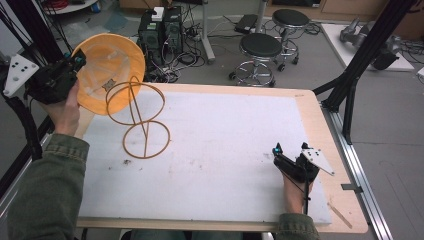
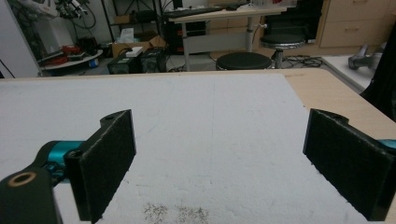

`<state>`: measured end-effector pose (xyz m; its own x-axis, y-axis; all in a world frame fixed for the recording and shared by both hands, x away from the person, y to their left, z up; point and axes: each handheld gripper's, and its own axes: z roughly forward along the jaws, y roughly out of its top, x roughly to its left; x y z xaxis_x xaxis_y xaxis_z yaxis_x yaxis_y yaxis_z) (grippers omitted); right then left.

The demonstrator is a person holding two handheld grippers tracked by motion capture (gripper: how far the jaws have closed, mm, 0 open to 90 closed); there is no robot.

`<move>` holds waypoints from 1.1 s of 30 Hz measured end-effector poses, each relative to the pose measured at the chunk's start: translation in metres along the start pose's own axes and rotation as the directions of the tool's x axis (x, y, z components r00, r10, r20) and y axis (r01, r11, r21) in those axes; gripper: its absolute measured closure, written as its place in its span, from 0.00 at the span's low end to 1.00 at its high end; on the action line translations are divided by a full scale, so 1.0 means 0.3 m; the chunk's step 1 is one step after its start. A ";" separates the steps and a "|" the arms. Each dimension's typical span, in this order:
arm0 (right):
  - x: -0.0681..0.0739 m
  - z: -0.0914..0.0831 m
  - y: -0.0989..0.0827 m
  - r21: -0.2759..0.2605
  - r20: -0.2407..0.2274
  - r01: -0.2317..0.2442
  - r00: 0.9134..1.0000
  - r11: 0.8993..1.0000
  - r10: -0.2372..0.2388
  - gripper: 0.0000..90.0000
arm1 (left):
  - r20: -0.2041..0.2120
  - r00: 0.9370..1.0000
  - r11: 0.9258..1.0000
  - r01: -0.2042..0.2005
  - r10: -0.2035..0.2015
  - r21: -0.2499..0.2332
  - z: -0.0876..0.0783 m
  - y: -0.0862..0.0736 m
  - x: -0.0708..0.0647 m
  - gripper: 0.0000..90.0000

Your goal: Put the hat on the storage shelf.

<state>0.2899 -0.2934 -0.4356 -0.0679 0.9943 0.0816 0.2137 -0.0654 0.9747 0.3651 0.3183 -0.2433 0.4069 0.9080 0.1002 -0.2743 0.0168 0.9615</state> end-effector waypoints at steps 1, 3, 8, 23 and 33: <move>0.000 -0.002 0.001 0.000 0.002 -0.009 1.000 1.000 0.009 0.09 | 0.008 1.000 1.000 -0.006 0.006 -0.003 0.002 0.004 -0.006 0.96; -0.002 -0.004 0.001 -0.005 0.004 -0.012 1.000 1.000 0.012 0.09 | 0.024 0.999 1.000 -0.022 0.022 -0.011 0.003 0.014 -0.024 0.96; -0.003 -0.008 0.003 -0.014 0.004 -0.014 1.000 1.000 0.014 0.09 | 0.076 0.995 0.998 -0.060 0.062 -0.025 0.007 0.029 -0.073 0.96; -0.009 -0.016 0.005 -0.021 0.009 -0.023 1.000 1.000 0.023 0.09 | 0.188 0.943 0.961 -0.270 0.275 -0.053 -0.005 0.028 -0.231 0.96; -0.008 -0.018 0.006 -0.032 0.017 -0.019 1.000 0.999 0.020 0.09 | 0.252 0.908 0.942 -0.329 0.335 -0.068 -0.020 -0.004 -0.308 0.96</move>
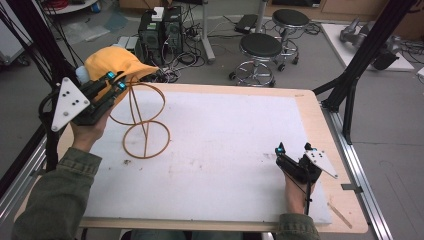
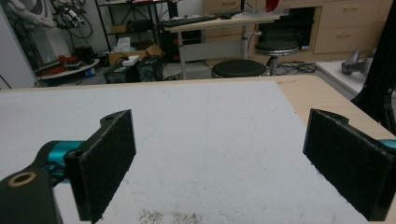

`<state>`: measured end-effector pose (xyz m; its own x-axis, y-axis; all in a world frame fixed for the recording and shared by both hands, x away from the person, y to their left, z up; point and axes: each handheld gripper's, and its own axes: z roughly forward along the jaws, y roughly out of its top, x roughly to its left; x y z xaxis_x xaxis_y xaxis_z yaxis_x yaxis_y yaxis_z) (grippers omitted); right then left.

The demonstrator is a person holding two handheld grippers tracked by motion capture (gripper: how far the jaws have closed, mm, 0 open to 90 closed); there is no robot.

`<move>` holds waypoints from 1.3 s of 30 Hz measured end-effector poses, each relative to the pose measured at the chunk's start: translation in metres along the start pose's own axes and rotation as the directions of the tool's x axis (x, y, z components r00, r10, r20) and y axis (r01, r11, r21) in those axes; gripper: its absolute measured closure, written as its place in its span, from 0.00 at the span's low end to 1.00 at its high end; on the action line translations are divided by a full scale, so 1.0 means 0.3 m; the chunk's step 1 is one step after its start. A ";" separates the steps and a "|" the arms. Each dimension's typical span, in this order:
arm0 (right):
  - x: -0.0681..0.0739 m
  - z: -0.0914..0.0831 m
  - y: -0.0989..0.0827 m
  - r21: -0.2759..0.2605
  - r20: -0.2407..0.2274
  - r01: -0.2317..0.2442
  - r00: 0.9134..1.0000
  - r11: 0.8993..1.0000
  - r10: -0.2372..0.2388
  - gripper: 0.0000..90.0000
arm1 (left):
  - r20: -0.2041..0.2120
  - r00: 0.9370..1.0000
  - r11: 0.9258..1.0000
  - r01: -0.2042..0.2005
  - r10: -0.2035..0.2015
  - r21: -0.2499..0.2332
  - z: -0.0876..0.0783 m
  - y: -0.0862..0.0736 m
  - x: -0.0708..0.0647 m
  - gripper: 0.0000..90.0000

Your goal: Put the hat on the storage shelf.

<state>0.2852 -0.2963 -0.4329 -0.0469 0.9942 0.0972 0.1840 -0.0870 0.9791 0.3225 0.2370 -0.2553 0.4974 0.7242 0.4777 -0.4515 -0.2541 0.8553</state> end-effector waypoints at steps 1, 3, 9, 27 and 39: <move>0.000 -0.001 0.001 0.000 0.002 0.001 1.000 1.000 -0.001 0.09 | 0.006 1.000 1.000 -0.005 0.005 0.002 0.001 -0.002 -0.008 0.96; 0.001 -0.004 0.002 -0.007 0.005 -0.004 1.000 1.000 0.004 0.09 | 0.023 0.999 1.000 -0.026 0.026 0.006 0.004 -0.010 -0.033 0.96; -0.001 -0.005 0.002 -0.008 0.005 0.001 1.000 1.000 -0.001 0.09 | 0.081 0.992 0.994 -0.104 0.101 0.039 0.024 -0.037 -0.110 0.96; -0.001 -0.004 0.001 -0.002 0.003 -0.007 1.000 1.000 0.007 0.09 | 0.216 0.968 0.982 -0.156 0.129 0.110 0.049 -0.098 -0.188 0.96; -0.001 -0.004 0.001 0.003 0.002 -0.009 1.000 1.000 0.009 0.09 | 0.223 0.963 0.978 -0.177 0.149 0.111 0.025 -0.151 -0.223 0.96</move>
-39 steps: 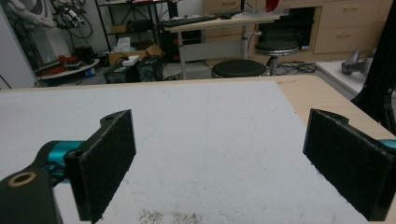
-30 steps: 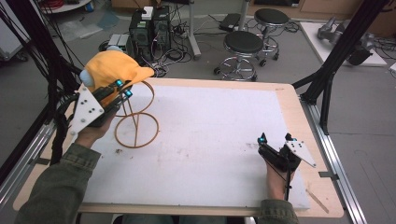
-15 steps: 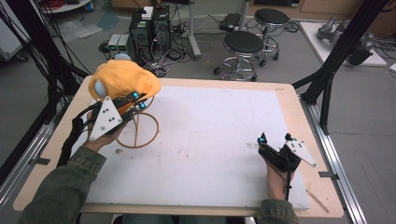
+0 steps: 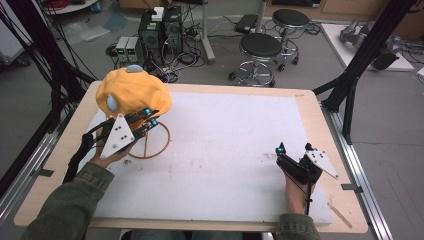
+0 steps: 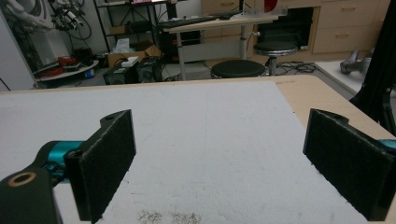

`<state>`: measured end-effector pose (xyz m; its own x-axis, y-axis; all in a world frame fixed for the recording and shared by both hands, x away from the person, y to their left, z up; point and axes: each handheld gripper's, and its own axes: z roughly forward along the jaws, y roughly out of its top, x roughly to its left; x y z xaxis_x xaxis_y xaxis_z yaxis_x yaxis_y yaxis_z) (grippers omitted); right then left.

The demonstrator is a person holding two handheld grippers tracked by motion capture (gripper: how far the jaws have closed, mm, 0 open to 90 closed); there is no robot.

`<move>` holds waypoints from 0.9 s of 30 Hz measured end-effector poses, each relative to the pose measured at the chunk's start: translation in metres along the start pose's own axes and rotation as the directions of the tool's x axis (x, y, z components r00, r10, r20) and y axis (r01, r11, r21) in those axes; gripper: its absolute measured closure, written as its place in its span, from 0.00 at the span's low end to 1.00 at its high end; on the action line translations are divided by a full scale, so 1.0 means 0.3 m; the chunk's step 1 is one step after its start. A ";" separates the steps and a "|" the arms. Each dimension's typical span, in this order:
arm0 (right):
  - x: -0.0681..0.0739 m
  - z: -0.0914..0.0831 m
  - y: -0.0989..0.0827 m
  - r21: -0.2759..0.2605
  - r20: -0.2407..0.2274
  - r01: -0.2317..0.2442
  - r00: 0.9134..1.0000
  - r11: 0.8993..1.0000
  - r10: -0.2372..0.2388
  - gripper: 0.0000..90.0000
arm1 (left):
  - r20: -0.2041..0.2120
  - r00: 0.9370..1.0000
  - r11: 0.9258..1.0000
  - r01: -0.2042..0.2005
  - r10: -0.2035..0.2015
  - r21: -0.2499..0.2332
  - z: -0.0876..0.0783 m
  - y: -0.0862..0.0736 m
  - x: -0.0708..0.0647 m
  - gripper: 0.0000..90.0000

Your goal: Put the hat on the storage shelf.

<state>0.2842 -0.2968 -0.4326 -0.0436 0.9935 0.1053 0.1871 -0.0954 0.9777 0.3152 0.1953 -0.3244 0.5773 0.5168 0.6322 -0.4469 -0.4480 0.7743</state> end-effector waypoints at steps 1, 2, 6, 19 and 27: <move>0.000 0.000 0.000 0.000 0.000 0.000 1.000 1.000 0.000 0.09 | -0.005 1.000 1.000 0.004 -0.004 -0.005 -0.002 -0.002 -0.003 0.96; 0.000 0.001 -0.001 -0.002 0.001 0.001 1.000 1.000 -0.001 0.09 | -0.004 1.000 1.000 0.008 -0.008 -0.008 -0.003 -0.004 -0.005 0.96; 0.000 0.001 -0.001 0.001 0.002 0.005 1.000 1.000 -0.005 0.09 | 0.000 0.999 0.999 0.032 -0.032 -0.013 -0.004 -0.017 -0.013 0.96; 0.001 0.000 0.000 0.000 0.000 0.002 1.000 1.000 -0.002 0.09 | 0.035 0.999 0.999 0.030 -0.031 0.038 0.005 -0.042 -0.034 0.85; -0.002 0.000 0.000 -0.003 -0.002 0.004 1.000 1.000 -0.004 0.09 | 0.032 0.999 1.000 0.013 -0.014 0.028 0.006 -0.027 -0.055 0.60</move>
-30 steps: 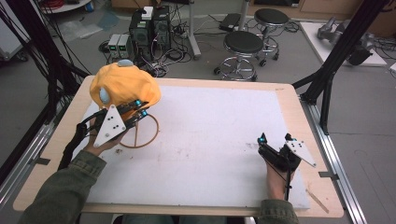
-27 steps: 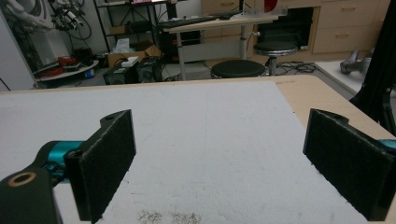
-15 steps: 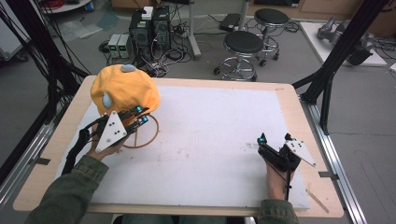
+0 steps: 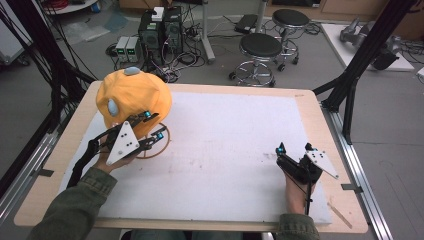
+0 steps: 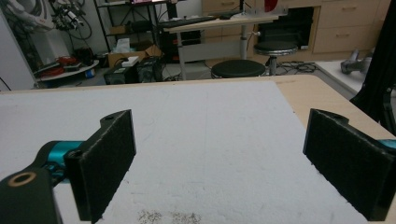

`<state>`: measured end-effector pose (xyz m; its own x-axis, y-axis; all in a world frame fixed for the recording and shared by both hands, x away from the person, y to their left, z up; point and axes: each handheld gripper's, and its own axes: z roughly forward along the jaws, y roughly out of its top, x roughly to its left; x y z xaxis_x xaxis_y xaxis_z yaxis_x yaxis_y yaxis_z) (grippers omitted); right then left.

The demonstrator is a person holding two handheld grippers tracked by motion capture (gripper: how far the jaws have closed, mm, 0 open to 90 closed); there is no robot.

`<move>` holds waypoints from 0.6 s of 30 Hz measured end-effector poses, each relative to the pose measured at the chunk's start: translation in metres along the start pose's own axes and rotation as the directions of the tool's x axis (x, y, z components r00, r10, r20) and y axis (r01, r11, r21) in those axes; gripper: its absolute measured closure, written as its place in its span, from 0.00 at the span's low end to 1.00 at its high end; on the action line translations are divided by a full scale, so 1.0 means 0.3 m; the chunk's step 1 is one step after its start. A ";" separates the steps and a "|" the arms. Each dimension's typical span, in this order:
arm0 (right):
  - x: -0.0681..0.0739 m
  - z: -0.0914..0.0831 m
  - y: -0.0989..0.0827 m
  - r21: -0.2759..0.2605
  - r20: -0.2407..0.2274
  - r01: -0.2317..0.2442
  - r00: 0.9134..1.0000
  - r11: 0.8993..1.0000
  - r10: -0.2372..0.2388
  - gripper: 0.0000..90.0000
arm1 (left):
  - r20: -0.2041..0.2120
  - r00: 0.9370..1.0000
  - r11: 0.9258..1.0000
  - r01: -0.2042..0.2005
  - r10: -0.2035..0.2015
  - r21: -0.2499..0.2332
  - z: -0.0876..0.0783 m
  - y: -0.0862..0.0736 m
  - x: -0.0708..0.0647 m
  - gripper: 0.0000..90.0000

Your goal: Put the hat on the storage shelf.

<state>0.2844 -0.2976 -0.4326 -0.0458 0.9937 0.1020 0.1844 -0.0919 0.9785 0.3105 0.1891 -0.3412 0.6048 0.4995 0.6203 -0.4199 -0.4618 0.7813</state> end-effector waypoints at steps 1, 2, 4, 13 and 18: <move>0.000 0.000 0.000 0.000 0.000 0.000 1.000 1.000 0.000 0.09 | -0.004 1.000 1.000 -0.001 0.001 -0.006 -0.004 0.005 -0.003 0.58; 0.000 0.000 0.000 0.001 0.001 -0.003 1.000 1.000 0.003 0.09 | -0.005 1.000 1.000 0.001 -0.001 -0.011 -0.006 0.008 -0.004 0.57; 0.000 0.001 -0.001 0.000 0.000 -0.005 1.000 1.000 0.005 0.09 | -0.016 1.000 1.000 0.006 -0.007 -0.021 -0.015 0.016 -0.002 0.55; -0.001 0.001 0.000 0.004 -0.001 -0.007 1.000 1.000 0.007 0.09 | -0.012 0.989 0.978 0.143 -0.146 -0.149 -0.076 0.035 0.047 0.42; -0.002 0.002 -0.001 0.004 -0.003 -0.007 1.000 1.000 0.007 0.09 | -0.043 0.972 0.953 0.220 -0.233 -0.207 -0.115 0.045 0.075 0.39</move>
<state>0.2849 -0.2980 -0.4330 -0.0476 0.9928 0.1099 0.1883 -0.0991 0.9771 0.2949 0.2194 -0.3144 0.6566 0.6240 0.4236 -0.4076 -0.1789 0.8955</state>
